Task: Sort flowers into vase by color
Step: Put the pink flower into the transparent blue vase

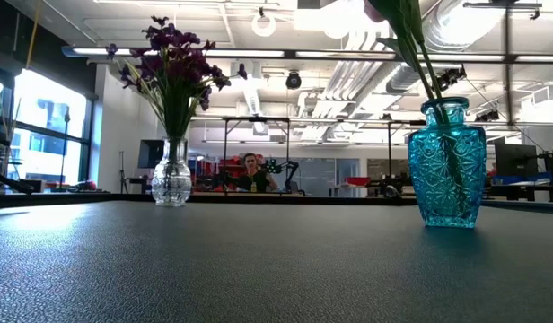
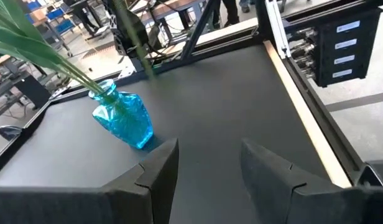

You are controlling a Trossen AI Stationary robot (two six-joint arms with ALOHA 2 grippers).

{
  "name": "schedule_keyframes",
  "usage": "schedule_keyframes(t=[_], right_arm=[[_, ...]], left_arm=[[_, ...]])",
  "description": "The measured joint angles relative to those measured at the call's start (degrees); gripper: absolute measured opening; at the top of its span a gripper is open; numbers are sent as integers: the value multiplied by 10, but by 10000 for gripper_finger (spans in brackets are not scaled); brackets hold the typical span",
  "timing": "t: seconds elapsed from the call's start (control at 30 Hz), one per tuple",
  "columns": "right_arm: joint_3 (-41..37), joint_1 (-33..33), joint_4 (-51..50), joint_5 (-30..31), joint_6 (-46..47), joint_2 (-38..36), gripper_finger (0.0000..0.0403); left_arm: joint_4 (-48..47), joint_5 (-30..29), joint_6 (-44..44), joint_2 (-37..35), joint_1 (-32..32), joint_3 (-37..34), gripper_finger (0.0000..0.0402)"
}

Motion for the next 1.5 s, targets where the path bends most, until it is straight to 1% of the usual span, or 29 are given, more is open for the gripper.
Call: schedule_keyframes(t=[0.13,0.23,0.43,0.53,0.63,0.77,0.87,1.0,1.17,1.27,1.33,1.4,1.5], right_arm=[[0,-26,-2,3,-49,-43,0],[0,-40,-2,17,-83,-73,0],[0,-67,-25,21,-105,-119,0],[0,-79,-46,26,-102,-121,0],[-18,-87,-33,26,-102,-120,0],[-58,-94,-9,4,-97,-120,0],[-79,-94,-9,-14,-75,-120,0],[-96,-94,-10,-18,-55,-120,0],[-117,-96,-2,-17,-54,-120,5],[-133,-102,14,-23,-54,-120,19],[-145,-108,27,-31,-59,-120,40],[-153,-113,45,-31,-70,-120,71],[-156,-117,56,-32,-86,-119,127]], left_arm=[[-3,0,-3,0,-2,0,157],[-3,0,-3,0,-2,0,157],[-3,1,-3,1,-2,0,157],[-3,2,-7,1,-2,0,157],[-4,2,-15,1,-2,0,157],[-4,2,-17,1,-2,0,157],[-4,2,-17,1,-2,0,157],[-4,2,-17,2,-2,0,157],[-4,4,-17,2,-2,0,157],[-4,4,-17,2,-2,0,157],[-4,4,-17,2,-2,0,157],[-3,4,-18,2,-2,0,157],[-3,4,-18,2,-2,0,157]])
